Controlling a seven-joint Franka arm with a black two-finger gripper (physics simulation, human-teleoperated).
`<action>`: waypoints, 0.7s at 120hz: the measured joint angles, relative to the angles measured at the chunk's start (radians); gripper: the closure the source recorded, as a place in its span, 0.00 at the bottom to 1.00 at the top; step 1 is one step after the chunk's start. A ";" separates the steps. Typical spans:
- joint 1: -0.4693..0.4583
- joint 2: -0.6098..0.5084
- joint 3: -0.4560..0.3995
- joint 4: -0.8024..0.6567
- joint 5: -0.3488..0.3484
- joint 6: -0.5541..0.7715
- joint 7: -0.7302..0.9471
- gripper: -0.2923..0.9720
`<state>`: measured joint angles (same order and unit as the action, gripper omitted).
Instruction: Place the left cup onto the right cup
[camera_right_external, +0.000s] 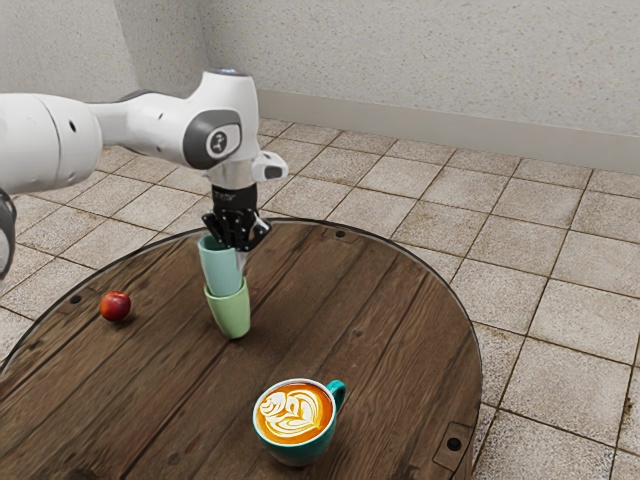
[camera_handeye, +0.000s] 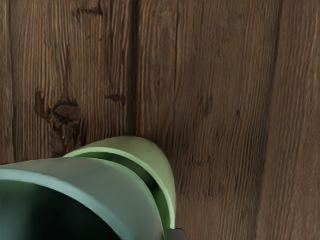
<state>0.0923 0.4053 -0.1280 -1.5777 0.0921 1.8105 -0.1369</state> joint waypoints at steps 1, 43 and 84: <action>0.000 0.001 0.000 0.001 0.000 0.000 0.000 0.84; -0.039 -0.167 0.006 -0.008 -0.019 -0.078 -0.019 0.38; -0.255 -0.305 0.175 -0.014 -0.018 -0.189 -0.012 0.26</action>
<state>-0.1629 0.1003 0.0468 -1.5922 0.0739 1.6218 -0.1492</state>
